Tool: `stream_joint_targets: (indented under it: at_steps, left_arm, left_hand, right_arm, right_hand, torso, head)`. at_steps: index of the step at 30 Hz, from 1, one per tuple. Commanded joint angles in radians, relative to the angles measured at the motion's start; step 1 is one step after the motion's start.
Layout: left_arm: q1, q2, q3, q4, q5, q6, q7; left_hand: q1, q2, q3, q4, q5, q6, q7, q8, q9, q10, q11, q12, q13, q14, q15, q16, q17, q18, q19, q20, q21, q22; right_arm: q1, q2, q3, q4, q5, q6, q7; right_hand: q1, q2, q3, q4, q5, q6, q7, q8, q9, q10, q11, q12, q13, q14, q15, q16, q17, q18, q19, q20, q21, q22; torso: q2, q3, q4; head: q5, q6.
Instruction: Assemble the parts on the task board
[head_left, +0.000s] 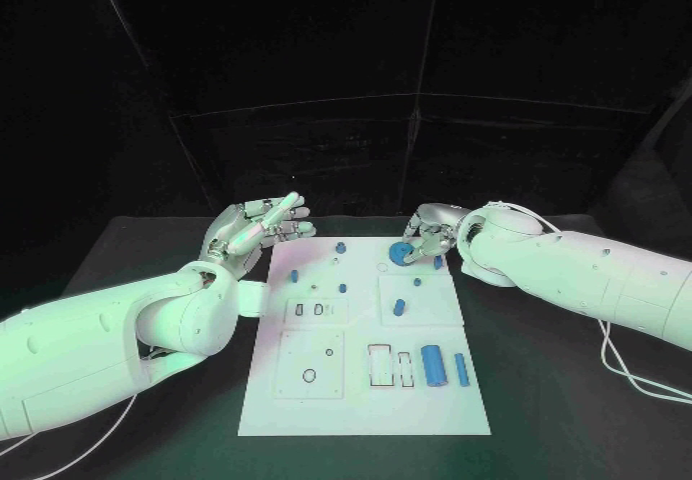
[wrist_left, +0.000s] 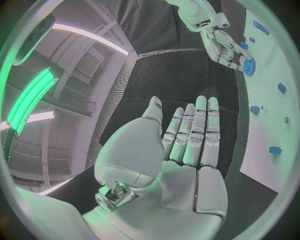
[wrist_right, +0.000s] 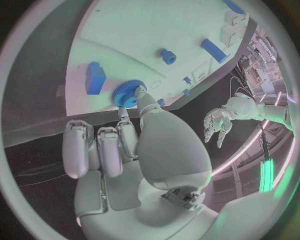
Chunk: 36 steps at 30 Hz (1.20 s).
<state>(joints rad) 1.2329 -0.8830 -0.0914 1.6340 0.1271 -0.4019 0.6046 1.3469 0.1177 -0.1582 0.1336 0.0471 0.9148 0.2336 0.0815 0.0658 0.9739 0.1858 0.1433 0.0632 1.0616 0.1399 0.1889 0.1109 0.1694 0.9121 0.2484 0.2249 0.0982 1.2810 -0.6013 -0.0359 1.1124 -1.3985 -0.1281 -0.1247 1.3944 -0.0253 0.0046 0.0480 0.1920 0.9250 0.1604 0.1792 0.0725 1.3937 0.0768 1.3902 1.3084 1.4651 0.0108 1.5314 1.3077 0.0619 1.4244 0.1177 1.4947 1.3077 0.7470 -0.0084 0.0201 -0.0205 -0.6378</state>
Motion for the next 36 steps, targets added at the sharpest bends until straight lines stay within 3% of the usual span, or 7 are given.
stream_joint_targets:
  at_steps: [1, 13, 20, 27, 36]
  left_arm:
    - [0.002, 0.001, 0.001, 0.0, -0.005, 0.012, 0.003]
    - [0.002, 0.0, 0.001, 0.0, -0.005, 0.014, 0.0]
    - [0.002, 0.0, 0.001, 0.0, -0.005, 0.014, -0.002]
    - [0.002, 0.0, 0.001, -0.001, -0.005, 0.015, -0.003]
    - [0.002, 0.0, 0.001, -0.002, -0.005, 0.018, -0.006]
  left_hand:
    - [0.012, 0.001, -0.001, -0.005, 0.005, 0.009, 0.002, -0.006, 0.0, 0.006, -0.002, -0.002, 0.0, 0.005, -0.002, -0.004, 0.001, 0.014, 0.008, 0.001, -0.001, -0.001]
    - [0.012, 0.002, -0.001, -0.006, 0.005, 0.009, 0.002, -0.007, 0.0, 0.006, -0.002, -0.003, 0.0, 0.005, -0.002, -0.005, 0.002, 0.014, 0.008, 0.001, -0.002, -0.001]
    - [0.012, 0.002, -0.001, -0.006, 0.005, 0.009, 0.002, -0.007, 0.0, 0.006, -0.002, -0.003, 0.0, 0.005, -0.002, -0.005, 0.002, 0.014, 0.008, 0.001, -0.002, -0.001]
    - [0.012, 0.002, -0.001, -0.006, 0.005, 0.009, 0.002, -0.007, 0.0, 0.006, -0.002, -0.003, 0.0, 0.005, -0.002, -0.005, 0.002, 0.014, 0.008, 0.001, -0.002, -0.001]
    - [0.012, 0.002, -0.001, -0.006, 0.005, 0.009, 0.002, -0.007, 0.0, 0.006, -0.002, -0.003, 0.0, 0.005, -0.002, -0.005, 0.002, 0.014, 0.008, 0.001, -0.002, -0.001]
  right_arm:
    - [0.0, 0.003, 0.0, 0.003, -0.045, -0.031, -0.029]
    - [-0.005, 0.009, 0.0, 0.02, -0.124, -0.056, -0.066]
    - [-0.009, 0.006, 0.0, 0.047, -0.175, -0.091, -0.07]
    - [-0.013, -0.002, 0.0, 0.078, -0.191, -0.14, -0.067]
    - [-0.014, -0.019, 0.0, 0.127, -0.193, -0.204, -0.071]
  right_hand:
    - [-0.004, 0.005, 0.004, 0.002, -0.006, 0.006, 0.0, 0.003, 0.001, 0.008, -0.001, 0.004, 0.021, 0.085, -0.006, 0.006, 0.166, -0.019, 0.009, 0.0, 0.006, 0.074]
    - [-0.006, 0.005, 0.01, -0.004, -0.006, 0.02, -0.003, 0.004, 0.0, 0.011, -0.004, 0.006, 0.024, 0.086, -0.008, 0.007, 0.168, -0.021, 0.014, -0.001, 0.009, 0.081]
    - [0.016, 0.025, 0.055, -0.027, -0.019, 0.051, -0.011, 0.004, -0.002, 0.027, -0.012, 0.017, 0.043, 0.086, -0.014, 0.008, 0.172, -0.023, 0.023, -0.007, 0.014, 0.095]
    - [-0.015, 0.025, 0.096, -0.023, 0.036, 0.072, -0.016, -0.009, -0.006, 0.035, -0.017, 0.021, 0.054, 0.087, -0.019, 0.008, 0.174, -0.026, 0.031, -0.013, 0.019, 0.106]
    - [-0.028, 0.017, 0.126, -0.024, 0.06, 0.08, -0.018, -0.018, -0.006, 0.04, -0.019, 0.024, 0.06, 0.087, -0.021, 0.009, 0.177, -0.029, 0.042, -0.015, 0.024, 0.121]
  torso:
    - [0.0, 0.0001, 0.001]
    - [0.0, 0.0001, -0.001]
    - [0.0, 0.0009, -0.0004]
    - [0.0, 0.001, 0.0006]
    - [0.0, 0.0007, 0.0]
  head:
    - [0.001, 0.0]
    - [0.001, -0.004]
    - [0.0, -0.005]
    - [0.001, -0.006]
    - [0.006, -0.006]
